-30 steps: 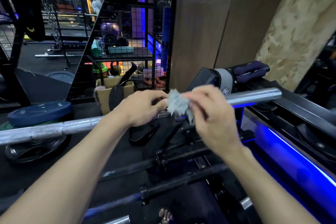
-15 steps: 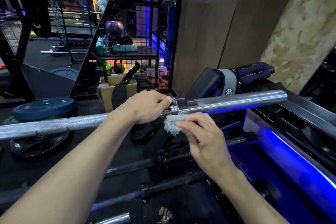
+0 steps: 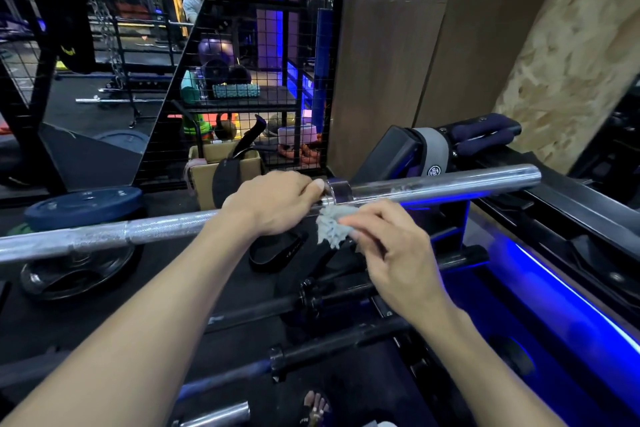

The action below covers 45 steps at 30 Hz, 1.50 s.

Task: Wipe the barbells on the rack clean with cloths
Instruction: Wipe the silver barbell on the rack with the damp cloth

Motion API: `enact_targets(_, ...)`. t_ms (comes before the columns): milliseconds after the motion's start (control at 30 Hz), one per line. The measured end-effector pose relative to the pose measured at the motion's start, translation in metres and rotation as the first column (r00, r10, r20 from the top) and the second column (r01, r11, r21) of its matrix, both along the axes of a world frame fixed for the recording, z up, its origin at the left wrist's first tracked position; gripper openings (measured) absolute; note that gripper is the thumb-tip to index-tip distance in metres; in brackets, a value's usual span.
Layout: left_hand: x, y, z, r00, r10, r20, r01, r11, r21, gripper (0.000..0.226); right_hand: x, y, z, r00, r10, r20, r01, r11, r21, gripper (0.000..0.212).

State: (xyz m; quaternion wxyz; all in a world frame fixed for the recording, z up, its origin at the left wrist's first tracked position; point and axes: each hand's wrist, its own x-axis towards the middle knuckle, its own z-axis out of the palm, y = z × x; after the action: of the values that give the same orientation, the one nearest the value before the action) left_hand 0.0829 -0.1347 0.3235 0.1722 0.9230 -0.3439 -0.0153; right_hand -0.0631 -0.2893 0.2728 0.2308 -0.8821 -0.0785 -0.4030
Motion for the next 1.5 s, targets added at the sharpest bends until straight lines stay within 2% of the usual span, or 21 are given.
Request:
enact_targets(100, 0.004, 0.003, -0.003, 0.999, -0.04, 0.035, 0.046, 0.983, -0.175, 0.022, -0.003, -0.006, 0.01, 0.998, -0.05, 0.022, 0.049, 0.997, 0.066, 0.021)
enact_targets(167, 0.007, 0.005, -0.006, 0.996, -0.089, 0.029, 0.093, 0.96, -0.263, 0.019, 0.005, -0.011, 0.032, 0.993, -0.105, 0.047, 0.099, 0.987, 0.125, 0.019)
enact_targets(233, 0.006, 0.006, -0.006, 0.993, -0.113, 0.041, 0.121, 0.948, -0.295, 0.021, 0.02, -0.011, 0.05, 0.996, -0.086, 0.017, 0.084, 0.993, 0.087, 0.019)
enact_targets(300, 0.005, 0.008, -0.005, 0.994, -0.097, 0.042, 0.105, 0.949, -0.296, 0.029, 0.034, -0.003, 0.049, 0.999, -0.04, -0.026, 0.039, 0.998, -0.041, 0.018)
enact_targets(367, 0.006, 0.008, -0.003, 0.996, -0.085, 0.03, 0.09, 0.95, -0.298, 0.04, 0.034, 0.005, 0.033, 1.0, -0.019, -0.004, 0.019, 0.994, -0.11, 0.017)
enact_targets(467, 0.009, 0.008, -0.006, 0.995, -0.093, 0.032, 0.098, 0.946, -0.308, 0.029, 0.018, 0.009, 0.003, 0.995, -0.044, 0.092, 0.049, 0.997, -0.056, 0.018)
enact_targets(633, 0.01, 0.007, -0.006, 0.992, -0.101, 0.071, 0.118, 0.939, -0.323, 0.026, 0.011, 0.013, -0.015, 0.993, -0.034, 0.109, 0.04, 0.998, -0.056, 0.02)
enact_targets(700, 0.009, 0.006, -0.005, 0.991, -0.114, 0.077, 0.132, 0.937, -0.323, 0.025, 0.018, 0.011, 0.005, 0.997, -0.032, 0.074, 0.037, 0.997, -0.061, 0.017)
enact_targets(867, 0.007, 0.007, -0.005, 0.991, -0.116, 0.068, 0.132, 0.94, -0.316, 0.023, 0.058, -0.007, 0.054, 0.987, -0.039, -0.154, 0.028, 0.997, -0.069, 0.019)
enact_targets(1100, 0.009, 0.005, -0.008, 0.993, -0.096, 0.071, 0.115, 0.932, -0.344, 0.023, 0.004, 0.016, 0.019, 0.998, -0.058, -0.019, 0.056, 0.996, -0.069, 0.018)
enact_targets(1200, 0.008, 0.006, -0.006, 0.993, -0.105, 0.053, 0.117, 0.934, -0.339, 0.021, 0.02, 0.013, 0.029, 0.997, -0.054, -0.049, 0.049, 0.994, -0.096, 0.017)
enact_targets(1333, 0.007, 0.008, -0.006, 0.995, -0.086, 0.045, 0.096, 0.95, -0.297, 0.016, 0.057, 0.003, 0.053, 0.984, -0.069, -0.167, 0.051, 0.992, -0.114, 0.022)
enact_targets(1433, 0.007, 0.008, -0.005, 0.996, -0.072, 0.047, 0.082, 0.959, -0.273, 0.03, 0.042, 0.006, 0.046, 0.992, -0.05, -0.117, 0.04, 0.995, -0.089, 0.02)
enact_targets(1500, 0.006, 0.008, -0.003, 0.997, -0.065, 0.032, 0.072, 0.961, -0.268, 0.028, 0.019, 0.008, 0.033, 0.998, -0.015, -0.068, 0.01, 0.997, -0.074, 0.02)
